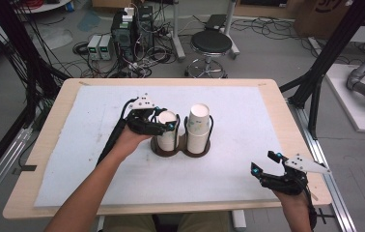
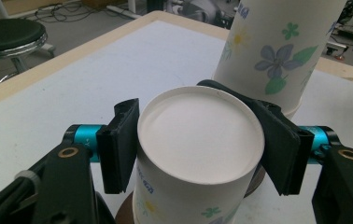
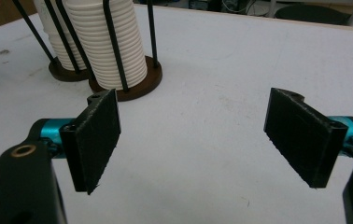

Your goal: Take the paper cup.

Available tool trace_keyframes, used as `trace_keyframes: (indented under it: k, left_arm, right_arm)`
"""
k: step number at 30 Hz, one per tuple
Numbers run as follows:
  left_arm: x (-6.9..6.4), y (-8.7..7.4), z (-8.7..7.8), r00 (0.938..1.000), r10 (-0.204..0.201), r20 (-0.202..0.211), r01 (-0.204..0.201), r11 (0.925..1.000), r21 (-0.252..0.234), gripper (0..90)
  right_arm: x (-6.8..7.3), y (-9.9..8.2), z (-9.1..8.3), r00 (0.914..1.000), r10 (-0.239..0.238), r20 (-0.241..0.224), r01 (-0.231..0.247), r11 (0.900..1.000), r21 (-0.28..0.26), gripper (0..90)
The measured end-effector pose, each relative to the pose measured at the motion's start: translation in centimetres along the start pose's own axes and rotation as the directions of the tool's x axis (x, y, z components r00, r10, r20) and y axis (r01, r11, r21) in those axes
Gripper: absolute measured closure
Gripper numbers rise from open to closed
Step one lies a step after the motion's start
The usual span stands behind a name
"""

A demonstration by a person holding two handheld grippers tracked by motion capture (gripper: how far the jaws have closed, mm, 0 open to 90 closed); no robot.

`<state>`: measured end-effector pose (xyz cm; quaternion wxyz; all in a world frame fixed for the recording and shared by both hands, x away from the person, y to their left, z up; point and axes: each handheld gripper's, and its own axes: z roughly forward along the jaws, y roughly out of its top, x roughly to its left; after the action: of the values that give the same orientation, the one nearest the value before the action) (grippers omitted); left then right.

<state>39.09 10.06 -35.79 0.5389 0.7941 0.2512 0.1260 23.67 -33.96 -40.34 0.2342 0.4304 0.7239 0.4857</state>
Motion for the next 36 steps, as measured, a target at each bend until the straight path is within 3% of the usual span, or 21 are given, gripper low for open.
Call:
trace_keyframes:
  k: [11, 24, 32, 36]
  left_arm:
    - [-0.2, 2.5, -1.5, 0.9997, -0.013, -0.023, 0.011, 0.9982, -0.059, 36.0]
    - [0.0, 4.9, -3.7, 0.9981, -0.014, -0.06, 0.009, 0.9957, -0.092, 36.6]
    - [-0.3, 5.5, -5.1, 0.9987, -0.022, -0.046, 0.015, 0.989, -0.147, 36.5]
    - [-0.8, 5.5, -6.3, 0.9997, -0.02, -0.013, 0.017, 0.984, -0.177, 36.5]
  right_arm:
    - [0.1, 0.0, 0.0, 1.0, 0.004, -0.003, -0.004, 1.0, 0.0, 19.2]
    - [0.1, 0.0, 0.0, 1.0, 0.0, -0.004, 0.0, 1.0, -0.002, 19.2]
    - [0.3, 0.1, 0.1, 1.0, 0.0, -0.008, 0.0, 1.0, 0.0, 19.1]
    - [0.3, 0.1, 0.2, 0.9999, -0.006, -0.011, 0.006, 1.0, -0.004, 19.2]
